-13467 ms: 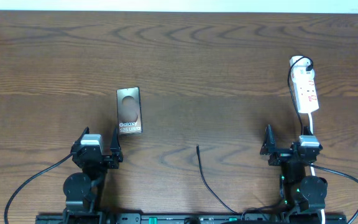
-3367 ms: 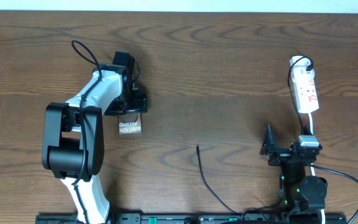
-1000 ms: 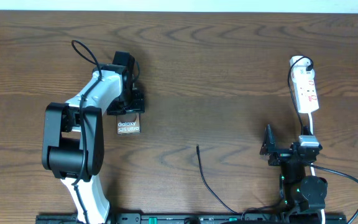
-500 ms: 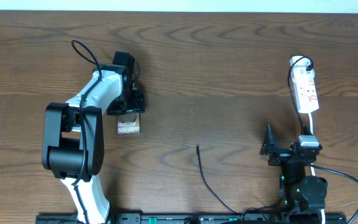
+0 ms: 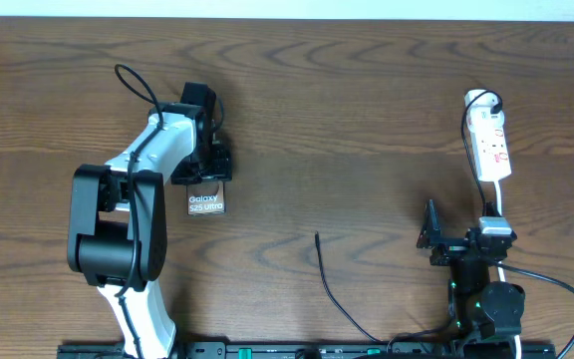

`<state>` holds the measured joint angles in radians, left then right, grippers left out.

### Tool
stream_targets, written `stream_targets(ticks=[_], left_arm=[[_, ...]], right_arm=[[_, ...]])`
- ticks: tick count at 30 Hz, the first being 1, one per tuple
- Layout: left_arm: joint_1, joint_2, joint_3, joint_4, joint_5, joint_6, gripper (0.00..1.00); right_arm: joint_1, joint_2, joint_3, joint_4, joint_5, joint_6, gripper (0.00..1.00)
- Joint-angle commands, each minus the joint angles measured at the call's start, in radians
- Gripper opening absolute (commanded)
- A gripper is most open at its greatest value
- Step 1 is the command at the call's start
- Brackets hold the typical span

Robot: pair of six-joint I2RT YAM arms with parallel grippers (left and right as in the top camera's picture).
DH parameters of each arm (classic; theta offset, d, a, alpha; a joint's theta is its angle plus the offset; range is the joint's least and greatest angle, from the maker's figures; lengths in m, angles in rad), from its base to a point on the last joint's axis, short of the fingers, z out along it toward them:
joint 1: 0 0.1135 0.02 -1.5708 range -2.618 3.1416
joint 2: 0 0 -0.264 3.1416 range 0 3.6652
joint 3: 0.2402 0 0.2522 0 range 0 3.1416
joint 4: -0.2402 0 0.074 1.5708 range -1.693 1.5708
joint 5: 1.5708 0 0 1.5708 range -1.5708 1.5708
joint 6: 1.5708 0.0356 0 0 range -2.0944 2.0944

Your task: Plug charger to phone and switch on socket

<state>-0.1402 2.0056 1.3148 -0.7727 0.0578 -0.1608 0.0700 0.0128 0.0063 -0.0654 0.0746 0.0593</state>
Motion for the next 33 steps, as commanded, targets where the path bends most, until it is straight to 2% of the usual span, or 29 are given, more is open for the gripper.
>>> stream_targets(ticks=[1, 16, 33], left_arm=[[-0.002, 0.003, -0.022, 0.002, 0.002, -0.01, 0.07], [-0.002, -0.037, 0.071, -0.03, 0.002, -0.01, 0.07], [-0.002, -0.232, 0.111, -0.082, 0.003, -0.024, 0.07]], right_arm=[[0.006, -0.002, -0.001, -0.005, -0.006, -0.012, 0.99], [0.006, -0.002, -0.001, -0.005, -0.006, -0.012, 0.99], [0.006, -0.002, -0.001, -0.005, -0.006, -0.012, 0.99]])
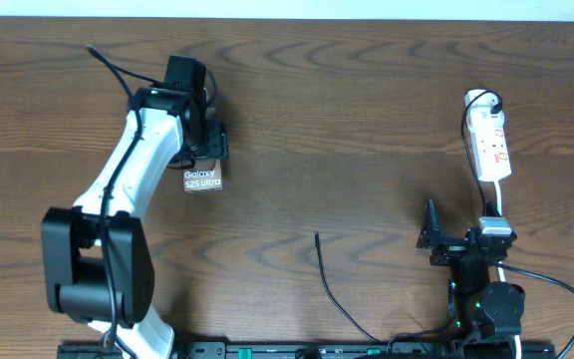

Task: Plug charger to phone and switch on socket
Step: 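Lift the phone box with the left gripper and rotate it toward center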

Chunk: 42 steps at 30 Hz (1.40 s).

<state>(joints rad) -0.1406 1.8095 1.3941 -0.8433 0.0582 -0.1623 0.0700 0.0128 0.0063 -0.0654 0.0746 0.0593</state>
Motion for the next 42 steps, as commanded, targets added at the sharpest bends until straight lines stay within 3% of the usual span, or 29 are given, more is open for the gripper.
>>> stream_targets(ticks=[1, 6, 13, 22, 33, 42], left_arm=[[-0.001, -0.044, 0.032, -0.019, 0.003, -0.037, 0.08], [-0.001, -0.071, 0.032, -0.045, 0.058, -0.114, 0.07], [-0.001, -0.083, 0.032, -0.045, 0.32, -0.243, 0.07], [0.0, -0.083, 0.032, -0.046, 0.581, -0.658, 0.07], [0.0, -0.083, 0.031, -0.045, 0.974, -0.972, 0.08], [0.0, -0.083, 0.031, -0.045, 1.181, -1.019, 0.08]], right_arm=[[0.006, -0.002, -0.001, -0.005, -0.006, -0.012, 0.99], [0.006, -0.002, -0.001, -0.005, -0.006, -0.012, 0.99], [0.006, -0.002, -0.001, -0.005, -0.006, -0.012, 0.99], [0.006, -0.002, -0.001, -0.005, -0.006, -0.012, 0.99], [0.006, -0.002, -0.001, -0.005, -0.006, -0.012, 0.99], [0.006, -0.002, -0.001, -0.005, -0.006, -0.012, 0.99]])
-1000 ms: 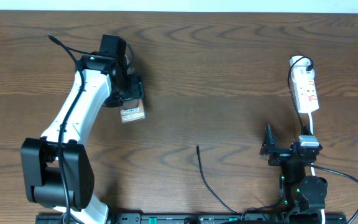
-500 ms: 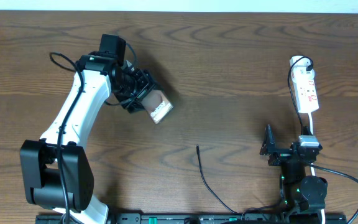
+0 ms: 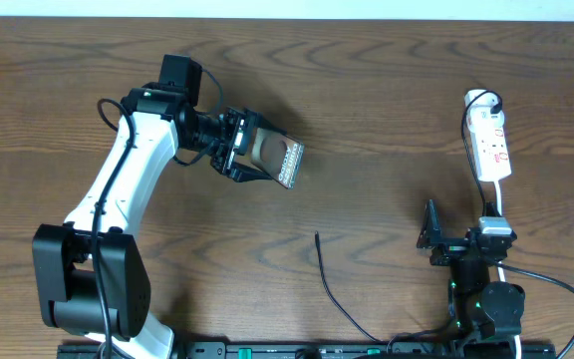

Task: Plug charger to phone and switch on socket
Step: 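Lift the phone box with the left gripper and rotate it toward center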

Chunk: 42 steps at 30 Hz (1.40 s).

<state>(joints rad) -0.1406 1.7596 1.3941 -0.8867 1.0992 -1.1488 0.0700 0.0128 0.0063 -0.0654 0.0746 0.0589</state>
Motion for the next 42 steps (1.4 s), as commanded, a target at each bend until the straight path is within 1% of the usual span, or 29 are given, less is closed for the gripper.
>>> stream_targets(ticks=[1, 7, 42], left_arm=[[0.0, -0.033, 0.031, -0.002, 0.153, -0.032, 0.07], [0.0, -0.033, 0.031, -0.002, 0.214, -0.052, 0.08], [0.0, -0.033, 0.031, 0.01, 0.214, -0.058, 0.07]], right_arm=[[0.006, -0.002, -0.001, -0.005, -0.006, -0.012, 0.99], [0.006, -0.002, -0.001, -0.005, -0.006, -0.012, 0.99], [0.006, -0.002, -0.001, -0.005, -0.006, -0.012, 0.99]])
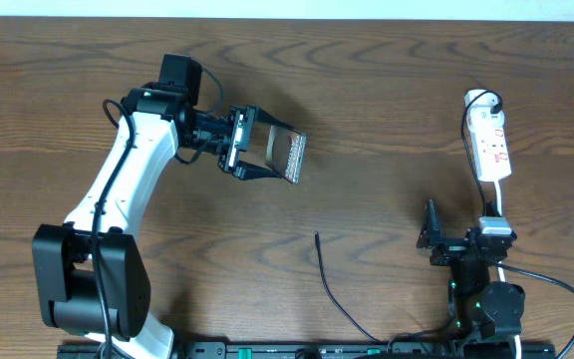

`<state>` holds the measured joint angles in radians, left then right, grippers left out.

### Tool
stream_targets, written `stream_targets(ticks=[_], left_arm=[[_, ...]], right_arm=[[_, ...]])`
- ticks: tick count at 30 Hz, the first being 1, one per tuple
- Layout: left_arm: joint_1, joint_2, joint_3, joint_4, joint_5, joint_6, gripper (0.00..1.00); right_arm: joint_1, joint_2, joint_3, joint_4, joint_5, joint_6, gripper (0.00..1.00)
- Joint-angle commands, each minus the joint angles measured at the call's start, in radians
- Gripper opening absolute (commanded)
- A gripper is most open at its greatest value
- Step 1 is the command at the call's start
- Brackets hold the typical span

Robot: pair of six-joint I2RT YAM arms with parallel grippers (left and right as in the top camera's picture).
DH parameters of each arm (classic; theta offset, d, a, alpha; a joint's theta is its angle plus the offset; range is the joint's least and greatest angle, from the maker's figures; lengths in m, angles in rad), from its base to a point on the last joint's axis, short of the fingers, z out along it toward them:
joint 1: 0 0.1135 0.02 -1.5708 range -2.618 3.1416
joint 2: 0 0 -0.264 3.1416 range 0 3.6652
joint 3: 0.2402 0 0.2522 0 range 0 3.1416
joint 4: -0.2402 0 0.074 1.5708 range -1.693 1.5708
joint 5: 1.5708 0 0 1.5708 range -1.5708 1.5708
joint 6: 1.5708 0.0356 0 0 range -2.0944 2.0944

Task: Plug charger to phone and switch on socket
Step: 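Lift the phone box with the left gripper and rotate it toward center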

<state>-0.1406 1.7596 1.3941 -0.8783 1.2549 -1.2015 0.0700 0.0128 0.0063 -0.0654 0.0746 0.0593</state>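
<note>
The phone is a dark slab held tilted, left of the table's centre, its free end pointing right. My left gripper is shut on it, one finger along each long side. The black charger cable lies on the wood near the front; its free tip points away from me, well below the phone. The white socket strip lies at the far right with a plug in its far end. My right gripper rests low at the front right; it looks shut and holds nothing.
The brown wooden table carries everything. A white lead runs from the socket strip down to the right arm's base. The left arm's white links stretch across the left side of the table.
The phone in my left gripper has tipped a little more on edge and sits slightly further right. Cable, socket strip and right arm are unchanged.
First my left gripper was on the phone at the left of the table, its label facing up. Then the phone was a little further away. Later the wrist pointed right with the phone held out toward the centre, and it stays there, more tilted.
</note>
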Motion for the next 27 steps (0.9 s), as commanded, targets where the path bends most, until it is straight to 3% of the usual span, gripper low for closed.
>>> stream_targets(ticks=[1, 19, 23, 27], left_arm=[[0.0, -0.033, 0.031, 0.002, 0.058, -0.005, 0.08], [0.0, -0.033, 0.031, 0.002, 0.048, -0.004, 0.07], [0.0, -0.033, 0.031, 0.002, -0.037, 0.003, 0.07], [0.0, -0.033, 0.031, 0.001, -0.226, 0.003, 0.07]], right_arm=[[0.006, -0.002, -0.001, -0.005, -0.006, -0.012, 0.99], [0.006, -0.002, -0.001, -0.005, -0.006, -0.012, 0.99], [0.006, -0.002, -0.001, -0.005, -0.006, -0.012, 0.99], [0.006, -0.002, -0.001, -0.005, -0.006, -0.012, 0.99]])
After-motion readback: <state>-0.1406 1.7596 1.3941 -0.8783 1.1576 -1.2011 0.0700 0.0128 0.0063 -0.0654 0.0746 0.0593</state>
